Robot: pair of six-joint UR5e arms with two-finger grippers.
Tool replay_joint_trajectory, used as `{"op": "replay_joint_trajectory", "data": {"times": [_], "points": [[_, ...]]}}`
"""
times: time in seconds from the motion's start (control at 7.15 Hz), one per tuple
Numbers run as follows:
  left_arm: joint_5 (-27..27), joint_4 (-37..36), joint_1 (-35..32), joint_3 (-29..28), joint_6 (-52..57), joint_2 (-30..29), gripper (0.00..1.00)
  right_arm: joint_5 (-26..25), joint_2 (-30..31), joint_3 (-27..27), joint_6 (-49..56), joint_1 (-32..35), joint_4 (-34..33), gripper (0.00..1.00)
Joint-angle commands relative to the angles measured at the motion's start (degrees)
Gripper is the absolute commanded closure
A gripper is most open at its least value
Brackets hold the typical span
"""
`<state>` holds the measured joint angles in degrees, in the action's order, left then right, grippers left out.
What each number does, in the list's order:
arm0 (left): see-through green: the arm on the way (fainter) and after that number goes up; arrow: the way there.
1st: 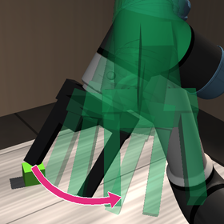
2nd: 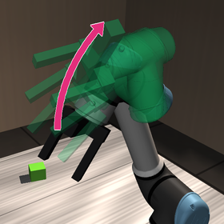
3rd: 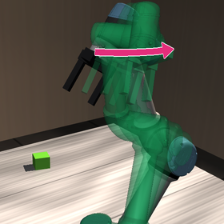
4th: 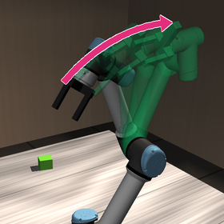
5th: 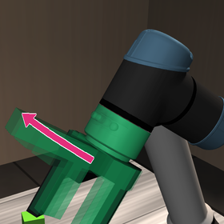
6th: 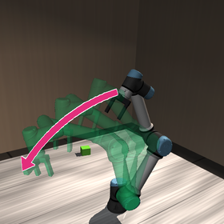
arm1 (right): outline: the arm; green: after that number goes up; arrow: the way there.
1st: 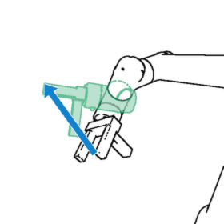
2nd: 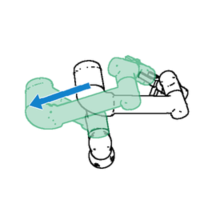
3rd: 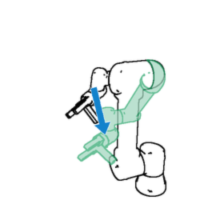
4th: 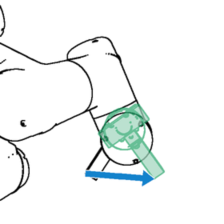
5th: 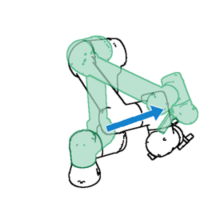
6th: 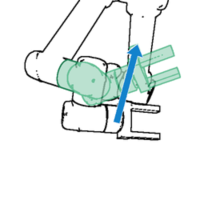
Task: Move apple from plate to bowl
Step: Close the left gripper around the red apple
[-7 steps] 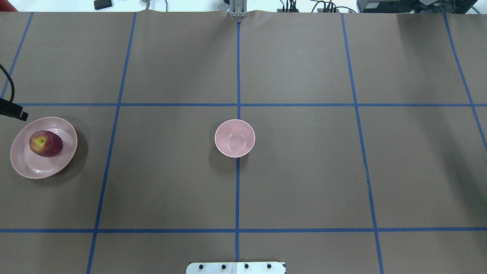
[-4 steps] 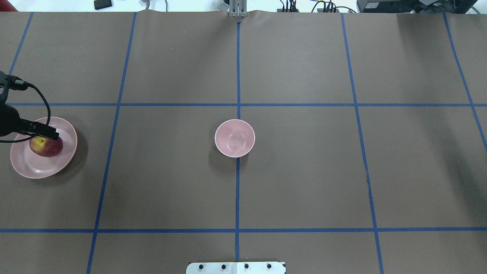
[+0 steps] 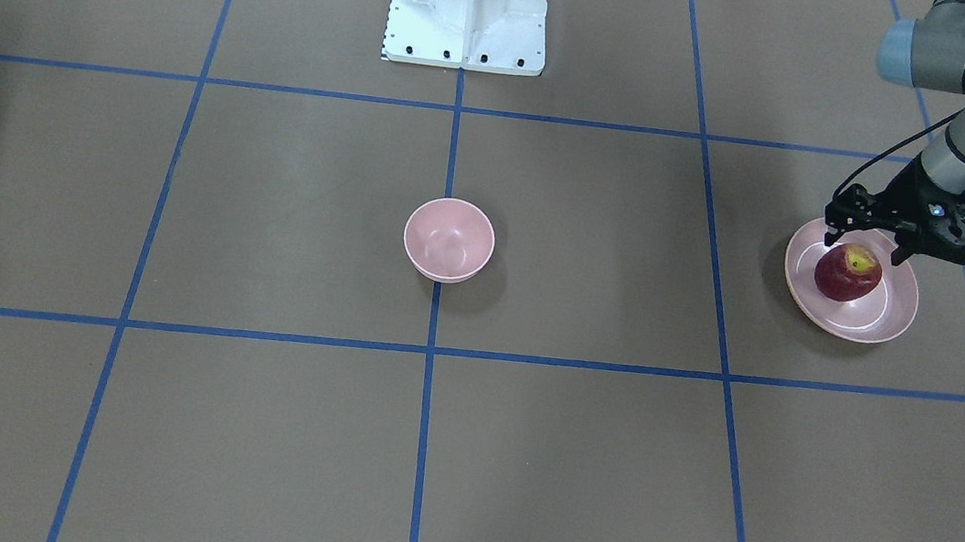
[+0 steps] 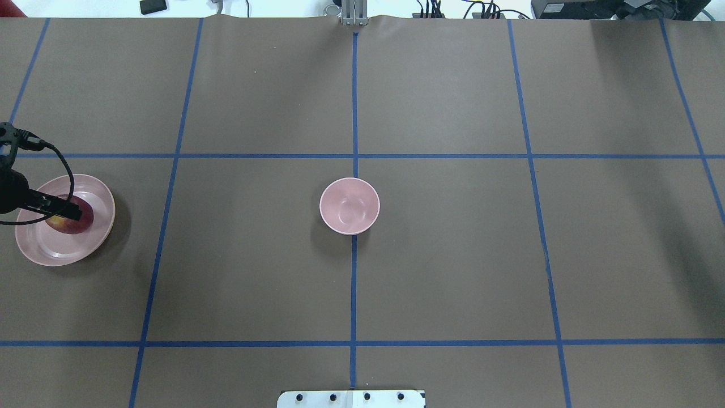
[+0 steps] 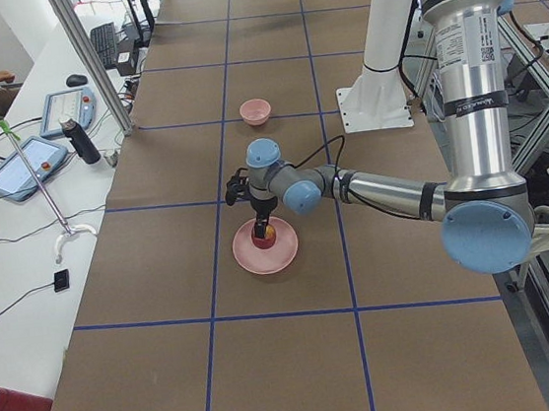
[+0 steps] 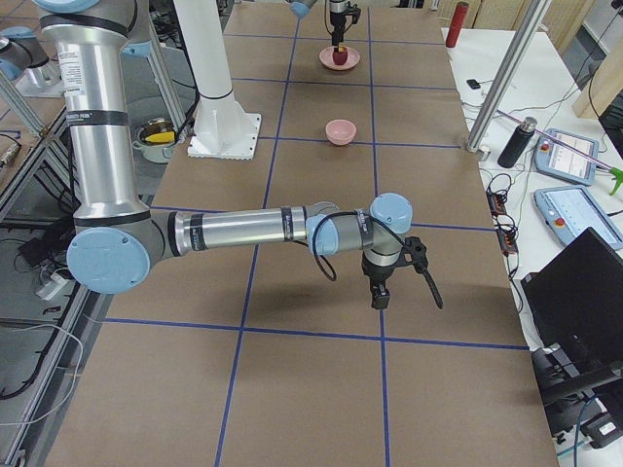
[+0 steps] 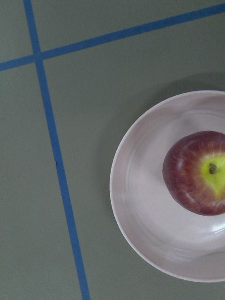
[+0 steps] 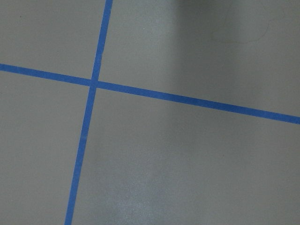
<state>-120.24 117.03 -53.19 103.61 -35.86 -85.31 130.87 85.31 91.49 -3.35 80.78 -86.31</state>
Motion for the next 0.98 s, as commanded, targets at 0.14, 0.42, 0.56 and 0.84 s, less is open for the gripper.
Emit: {"op": "replay_joint_trajectory", "data": {"times": [0.14,0.42,0.56,0.84], "points": [[0.0,1.6,0.0,-5.9,0.0,-3.9,0.01,0.0,-0.1,-0.2,0.0,0.0,0.1,0.00],[0.1,1.6,0.2,-8.1,0.4,-4.3,0.01,0.0,-0.1,-0.3,0.0,0.0,0.0,0.00],[0.0,1.6,0.3,-8.1,0.5,-4.2,0.01,0.0,-0.1,-0.3,0.0,0.0,0.1,0.00],[-0.1,1.7,0.9,-8.6,0.4,-4.2,0.01,0.0,-0.1,-0.3,-0.1,0.0,0.0,0.00]]}}
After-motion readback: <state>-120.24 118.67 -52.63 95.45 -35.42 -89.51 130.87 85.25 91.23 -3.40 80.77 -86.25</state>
